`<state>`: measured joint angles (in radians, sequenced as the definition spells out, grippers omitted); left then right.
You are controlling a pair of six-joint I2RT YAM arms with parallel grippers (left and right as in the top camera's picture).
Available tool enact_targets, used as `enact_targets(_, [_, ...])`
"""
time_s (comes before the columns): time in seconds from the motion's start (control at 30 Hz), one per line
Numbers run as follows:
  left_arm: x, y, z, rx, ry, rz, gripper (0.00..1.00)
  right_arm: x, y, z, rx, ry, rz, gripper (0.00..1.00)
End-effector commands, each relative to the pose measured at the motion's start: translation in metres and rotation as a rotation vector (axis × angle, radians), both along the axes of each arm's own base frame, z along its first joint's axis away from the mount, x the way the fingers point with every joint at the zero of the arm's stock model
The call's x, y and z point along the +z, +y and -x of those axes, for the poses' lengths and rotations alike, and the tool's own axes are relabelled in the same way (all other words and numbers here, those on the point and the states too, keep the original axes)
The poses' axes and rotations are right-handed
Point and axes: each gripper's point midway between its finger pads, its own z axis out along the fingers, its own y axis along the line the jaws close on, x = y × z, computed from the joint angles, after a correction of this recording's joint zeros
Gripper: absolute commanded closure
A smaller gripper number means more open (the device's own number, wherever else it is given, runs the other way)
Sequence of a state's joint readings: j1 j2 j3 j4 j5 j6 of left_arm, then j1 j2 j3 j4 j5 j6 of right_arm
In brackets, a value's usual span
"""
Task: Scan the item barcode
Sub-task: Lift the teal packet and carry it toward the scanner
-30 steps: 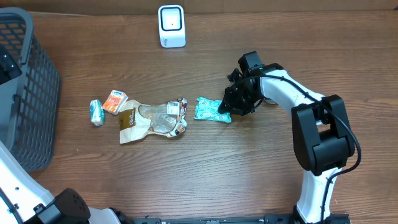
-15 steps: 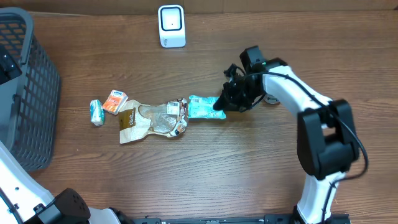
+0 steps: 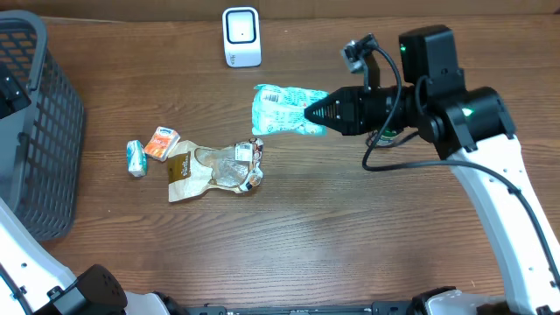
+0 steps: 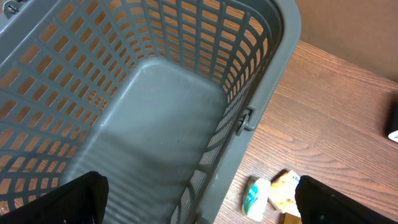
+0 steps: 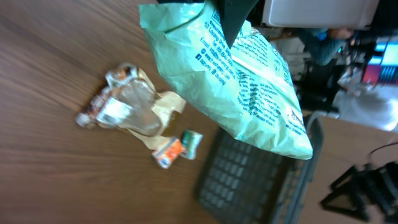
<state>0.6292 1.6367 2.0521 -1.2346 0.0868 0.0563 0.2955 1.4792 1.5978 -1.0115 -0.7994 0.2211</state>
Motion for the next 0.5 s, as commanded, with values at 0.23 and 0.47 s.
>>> enact_targets(0.23, [-0.001, -0.001, -0.001, -0.016, 0.005, -0.002, 0.01, 0.004, -0.002, -0.059, -0.254, -0.041, 0.230, 0.96])
enact_targets(0.47, [-0.001, -0.001, -0.001, -0.016, 0.004, -0.003, 0.00, 0.019, 0.016, -0.189, -0.579, -0.464, 0.611, 0.96])
